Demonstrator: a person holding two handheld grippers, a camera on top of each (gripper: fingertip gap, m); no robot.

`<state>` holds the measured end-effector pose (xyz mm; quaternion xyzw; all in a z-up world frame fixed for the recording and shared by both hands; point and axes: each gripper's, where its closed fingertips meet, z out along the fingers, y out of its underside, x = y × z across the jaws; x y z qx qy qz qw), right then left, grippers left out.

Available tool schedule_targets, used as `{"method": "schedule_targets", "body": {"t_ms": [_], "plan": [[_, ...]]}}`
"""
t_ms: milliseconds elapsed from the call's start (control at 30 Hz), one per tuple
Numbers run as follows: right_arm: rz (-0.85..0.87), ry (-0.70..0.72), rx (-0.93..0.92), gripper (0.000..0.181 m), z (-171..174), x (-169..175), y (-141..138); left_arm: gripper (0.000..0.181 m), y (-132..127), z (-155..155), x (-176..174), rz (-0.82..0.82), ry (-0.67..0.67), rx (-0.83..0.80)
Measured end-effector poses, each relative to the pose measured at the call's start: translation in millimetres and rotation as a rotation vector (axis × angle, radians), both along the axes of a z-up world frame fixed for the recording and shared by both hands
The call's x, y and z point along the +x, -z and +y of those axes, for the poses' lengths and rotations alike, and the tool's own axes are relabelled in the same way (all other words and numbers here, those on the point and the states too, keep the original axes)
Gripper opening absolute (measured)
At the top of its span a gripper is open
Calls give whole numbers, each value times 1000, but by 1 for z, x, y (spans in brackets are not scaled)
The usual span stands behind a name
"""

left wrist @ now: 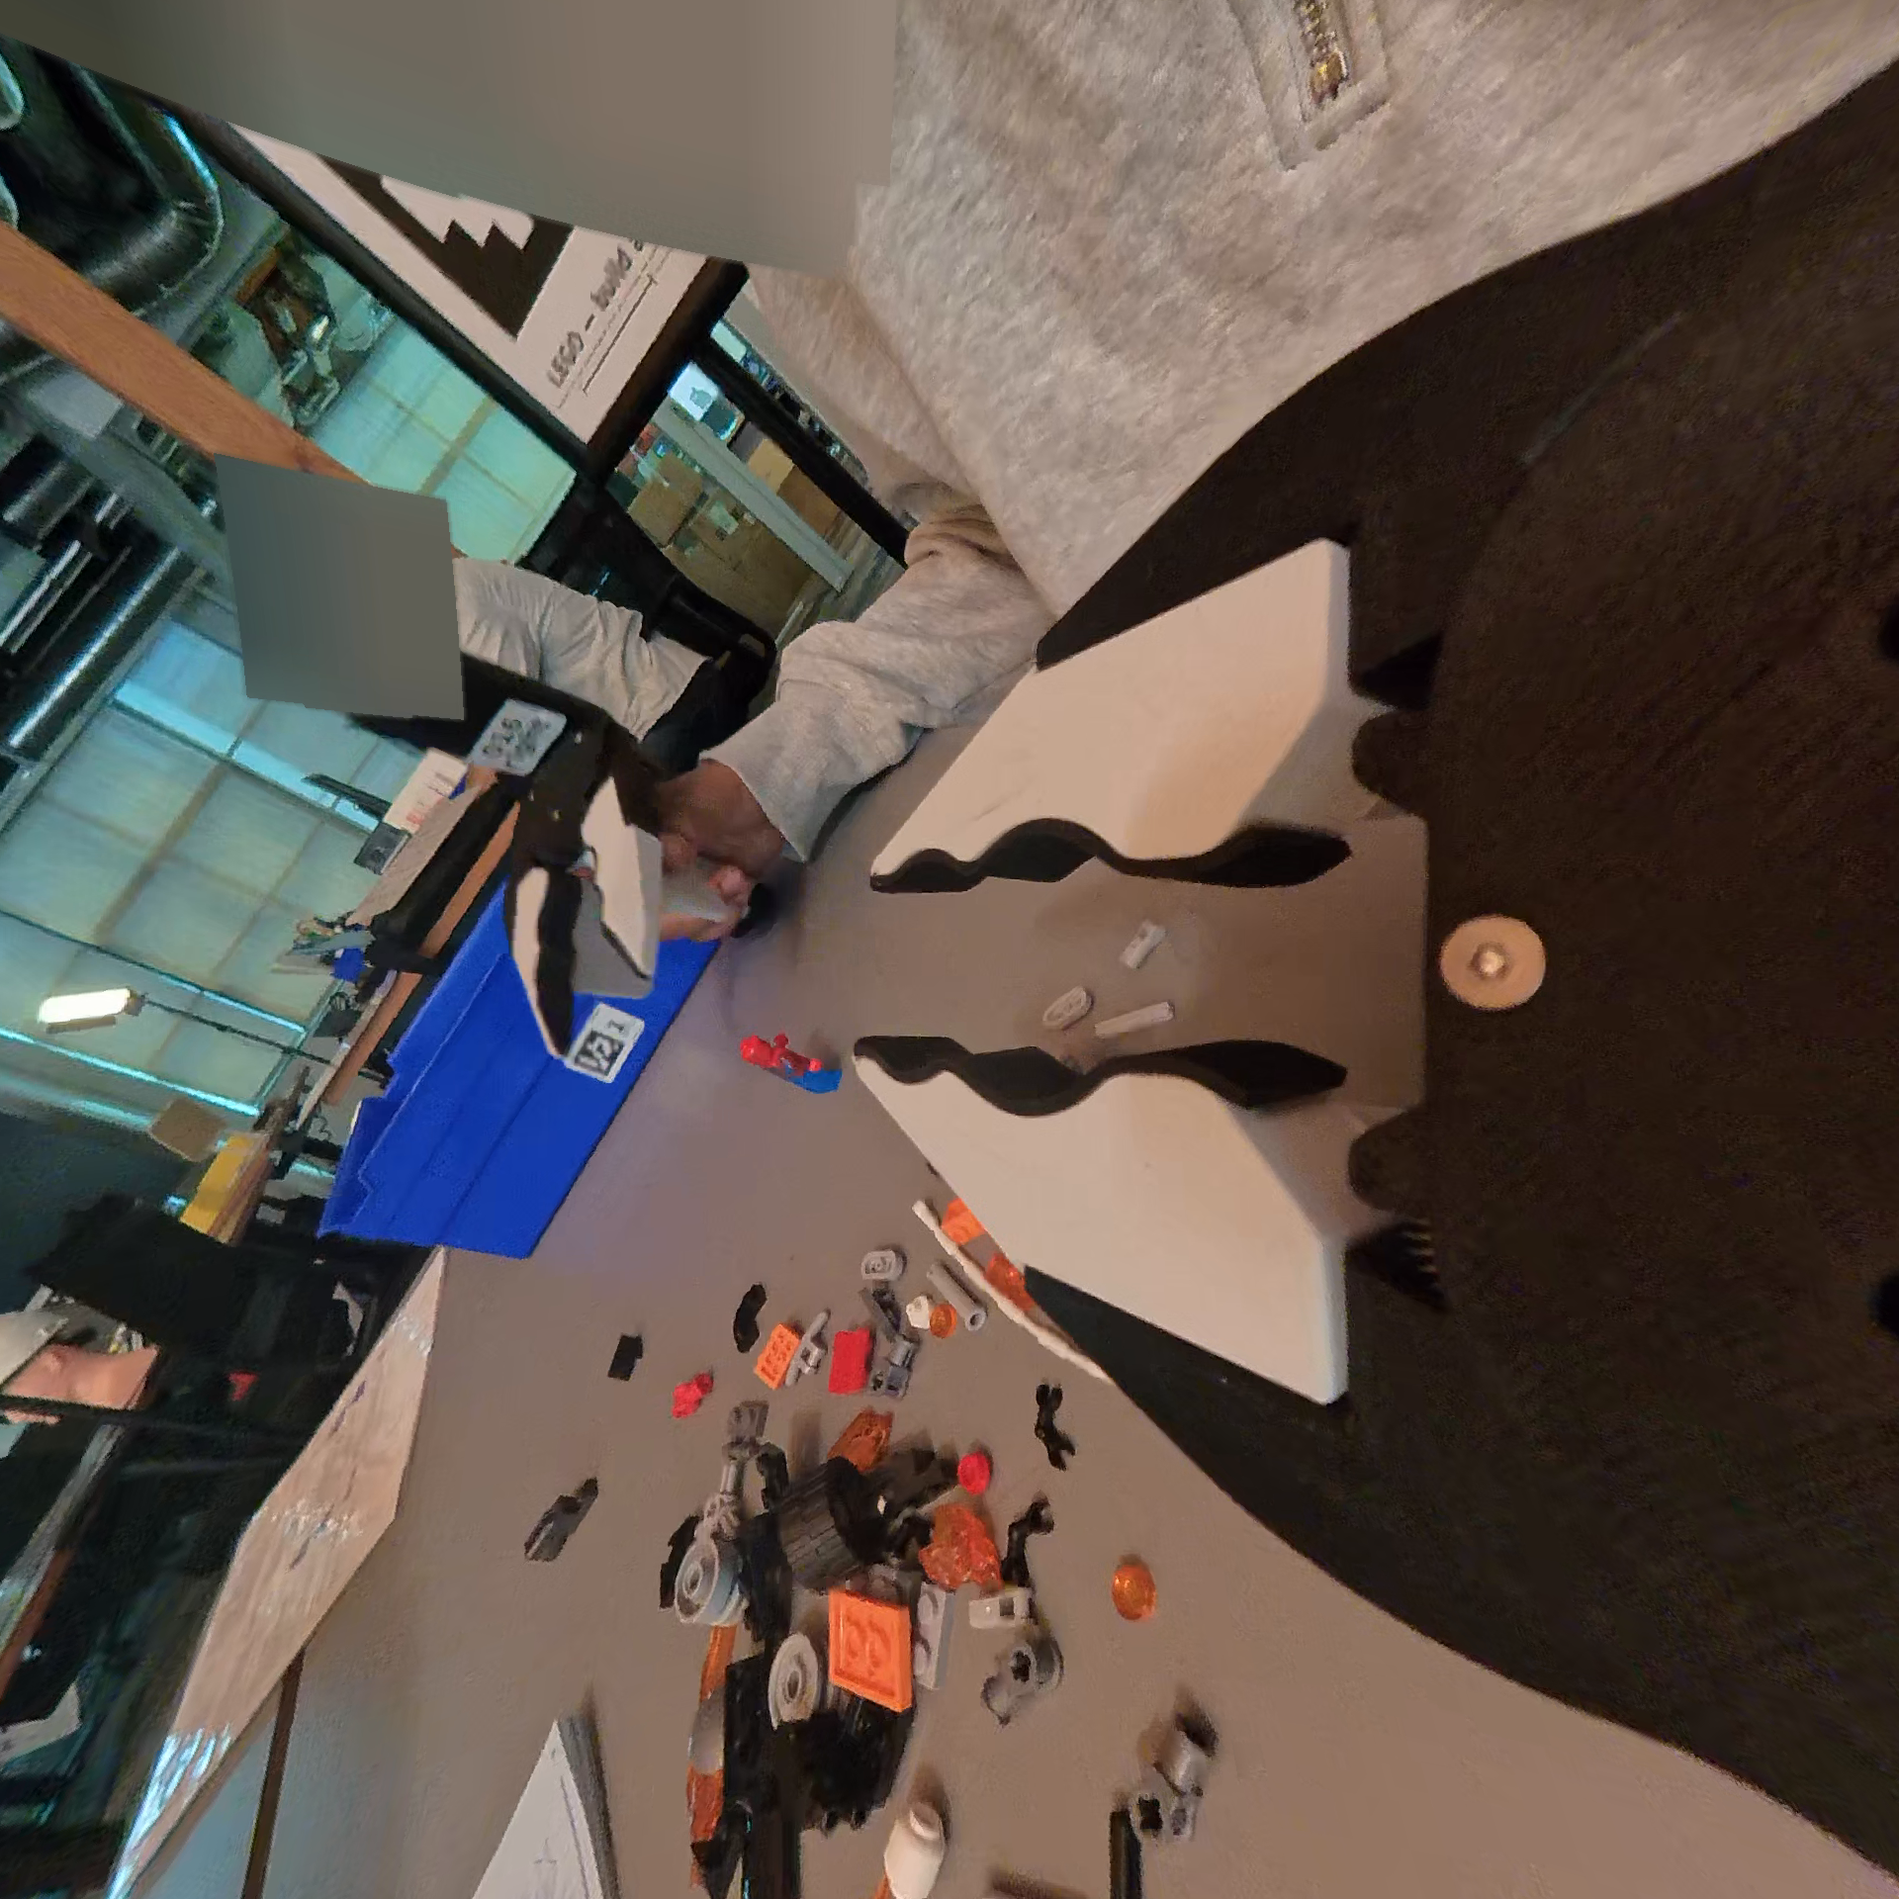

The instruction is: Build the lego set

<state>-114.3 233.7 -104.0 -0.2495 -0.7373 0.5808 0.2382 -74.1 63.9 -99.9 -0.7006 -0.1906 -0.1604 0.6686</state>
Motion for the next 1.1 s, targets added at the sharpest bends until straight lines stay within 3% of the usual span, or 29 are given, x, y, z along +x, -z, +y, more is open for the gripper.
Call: {"method": "schedule_targets", "body": {"t_ms": [67,167,300,400,533,633,700,800,933,1100], "plan": [[31,56,-45,52,6,-4,-9,31,-3,-2,-13,-5,-73,-6],[71,143,-66,51,13,-7,-16,32,-29,-1,-51,-25,-230,25],[94,125,-50,48,9,-3,-17,45,-37,33,-105,61,-249,-195],[84,107,-40,48,6,0,-13,54,-9,54,-176,165,-338,-424],[99,101,-67,47,6,3,-18,73,54,69,-247,75,-373,-688],[87,111,-68,47,8,2,-15,84,81,80,-253,-3,-313,-759],[78,111,-75,47,8,2,-14,86,86,80,-254,44,-315,-784],[61,115,-69,47,8,0,-10,69,92,72,-260,147,-357,-854],[41,123,-42,48,7,-3,-4,67,93,71,-260,164,-375,-868],[32,129,-19,47,7,-5,0,14,92,67,-265,175,-386,-867]]}}
